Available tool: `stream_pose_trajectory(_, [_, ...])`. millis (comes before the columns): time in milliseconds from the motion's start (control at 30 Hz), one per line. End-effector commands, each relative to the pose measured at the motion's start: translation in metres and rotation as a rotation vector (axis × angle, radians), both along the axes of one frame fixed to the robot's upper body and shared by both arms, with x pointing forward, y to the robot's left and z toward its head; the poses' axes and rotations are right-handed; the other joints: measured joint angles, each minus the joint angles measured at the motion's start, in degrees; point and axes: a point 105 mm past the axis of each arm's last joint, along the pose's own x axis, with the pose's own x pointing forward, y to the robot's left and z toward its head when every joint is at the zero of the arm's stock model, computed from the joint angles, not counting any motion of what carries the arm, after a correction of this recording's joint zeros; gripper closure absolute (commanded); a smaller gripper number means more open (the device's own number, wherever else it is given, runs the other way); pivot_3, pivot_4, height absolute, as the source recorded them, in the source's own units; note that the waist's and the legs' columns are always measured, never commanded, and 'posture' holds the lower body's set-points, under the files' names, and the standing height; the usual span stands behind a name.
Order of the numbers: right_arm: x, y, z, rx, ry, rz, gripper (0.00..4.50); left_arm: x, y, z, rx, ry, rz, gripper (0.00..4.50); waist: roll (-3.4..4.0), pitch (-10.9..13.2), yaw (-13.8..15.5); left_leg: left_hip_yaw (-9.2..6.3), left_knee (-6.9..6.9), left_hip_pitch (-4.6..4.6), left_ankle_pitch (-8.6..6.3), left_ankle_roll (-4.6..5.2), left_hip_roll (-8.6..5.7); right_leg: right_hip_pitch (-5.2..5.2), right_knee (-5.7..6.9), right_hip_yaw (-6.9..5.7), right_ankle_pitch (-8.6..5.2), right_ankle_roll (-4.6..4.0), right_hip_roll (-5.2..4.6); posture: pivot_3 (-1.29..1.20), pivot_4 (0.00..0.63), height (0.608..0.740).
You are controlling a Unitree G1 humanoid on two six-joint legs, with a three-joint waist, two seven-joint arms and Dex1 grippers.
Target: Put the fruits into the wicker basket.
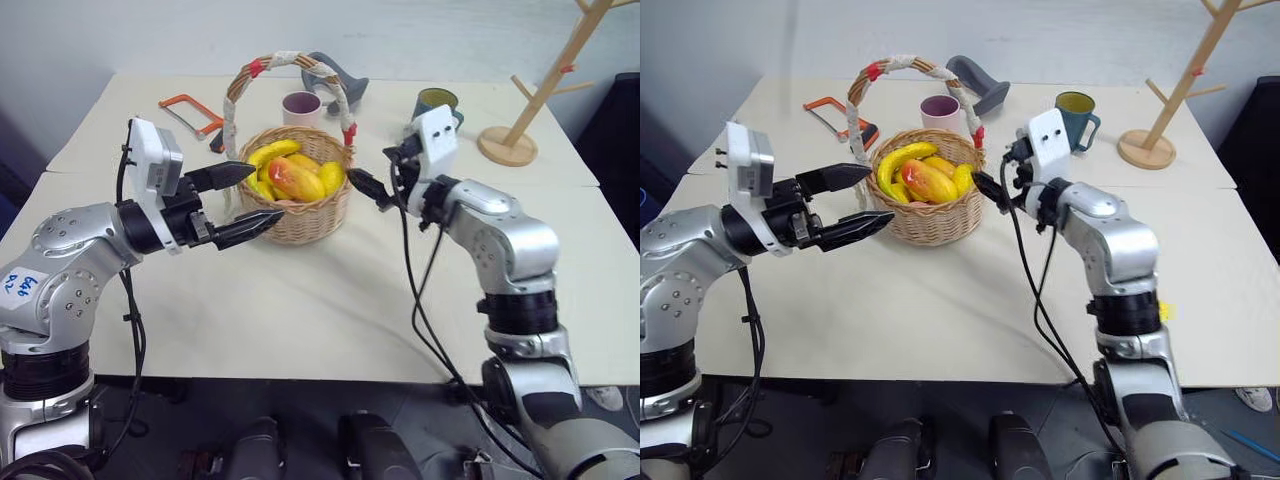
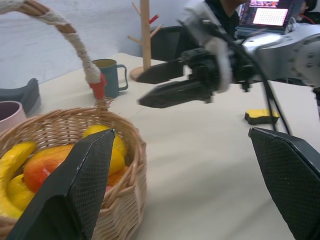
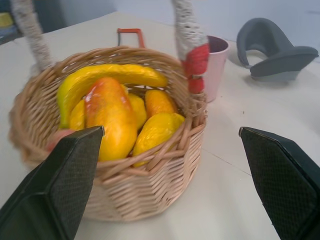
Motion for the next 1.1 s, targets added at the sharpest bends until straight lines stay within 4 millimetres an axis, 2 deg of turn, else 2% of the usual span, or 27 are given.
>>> stream_pose_trajectory(33, [0.015,0.009,0.019,0.017,-0.079,-0.013,0.03,-0.004,-0.002,0.015,0.002,-0.067,-0.017,0.0,0.0,0.0,0.1,0.0,0.0,-0.01,0.01,-0.01,0.0,-0.02,0.01,0.0,0.0,0.0,0.0,0.0,0.15,0.74])
stream_pose_trajectory(167, [0.029,0.024,0.021,0.042,-0.051,0.044,0.03,-0.005,-0.005,0.028,-0.051,-0.073,-0.042,0.0,0.0,0.0,0.1,0.0,-0.04,-0.08,0.13,-0.23,-0.01,-0.05,-0.06,0.0,0.0,0.0,-0.01,0.0,0.15,0.74])
stream_pose_trajectory(233, [0.034,0.031,0.02,0.035,-0.048,0.063,0.41,-0.008,-0.008,0.036,-0.079,-0.076,-0.062,0.0,0.0,0.0,0.1,0.0,-0.03,-0.16,0.14,-0.24,-0.01,-0.06,-0.05,-0.01,0.0,0.01,-0.02,0.0,0.15,0.74])
stream_pose_trajectory(367, [0.044,0.038,0.012,0.0,-0.044,0.058,1.59,-0.01,-0.012,0.038,-0.063,-0.091,-0.069,0.0,0.0,0.0,0.0,0.03,-0.05,-0.17,0.13,-0.24,-0.03,-0.05,0.01,0.01,0.01,0.03,-0.03,0.0,0.15,0.74])
stream_pose_trajectory(600, [0.047,0.033,0.014,-0.003,-0.093,0.03,4.11,-0.009,-0.012,0.034,-0.057,-0.088,-0.062,0.0,0.0,0.0,-0.2,0.03,-0.05,-0.14,0.18,-0.31,0.0,-0.06,0.04,0.02,0.01,0.03,-0.01,0.0,0.15,0.74])
stream_pose_trajectory(633, [0.047,0.032,0.016,-0.013,-0.109,0.026,4.31,-0.008,-0.013,0.034,-0.061,-0.087,-0.061,0.0,0.0,0.0,-0.2,0.02,-0.05,-0.14,0.19,-0.34,0.02,-0.07,0.04,0.01,0.01,0.03,0.01,0.0,0.15,0.74])
stream_pose_trajectory(700, [0.044,0.026,0.023,-0.031,-0.137,0.024,4.34,-0.008,-0.016,0.036,-0.078,-0.087,-0.071,0.0,0.0,0.0,0.0,0.01,-0.05,-0.14,0.21,-0.36,0.02,-0.1,0.13,0.01,0.01,0.03,0.02,0.0,0.15,0.74])
stream_pose_trajectory(833, [0.026,-0.011,0.057,-0.058,-0.225,-0.021,4.34,-0.013,-0.029,0.045,-0.103,-0.097,-0.14,0.0,-0.02,0.0,0.8,-0.06,-0.02,-0.26,0.2,-0.36,-0.01,-0.12,0.13,-0.04,0.01,0.03,-0.03,0.0,0.15,0.74])
stream_pose_trajectory(933, [0.003,-0.059,0.079,-0.041,-0.276,-0.107,4.34,-0.012,-0.035,0.04,-0.094,-0.079,-0.174,0.0,-0.01,0.0,1.9,-0.04,-0.02,-0.29,0.16,-0.29,-0.08,-0.13,0.08,-0.03,0.02,0.03,-0.08,0.0,0.15,0.74])
stream_pose_trajectory(1000, [-0.013,-0.099,0.084,-0.057,-0.297,-0.209,4.34,-0.009,-0.037,0.033,-0.088,-0.062,-0.189,0.0,-0.01,0.0,2.1,-0.09,-0.05,-0.3,0.14,-0.27,-0.08,-0.1,-0.01,-0.07,0.02,0.03,-0.09,0.0,0.15,0.74])
stream_pose_trajectory(1100, [-0.035,-0.152,0.077,-0.078,-0.278,-0.355,4.34,-0.006,-0.043,0.028,-0.087,-0.048,-0.222,0.0,-0.01,0.0,2.8,-0.06,-0.11,-0.29,0.11,-0.23,-0.11,-0.02,-0.47,-0.06,0.02,0.04,-0.09,0.0,0.15,0.74])
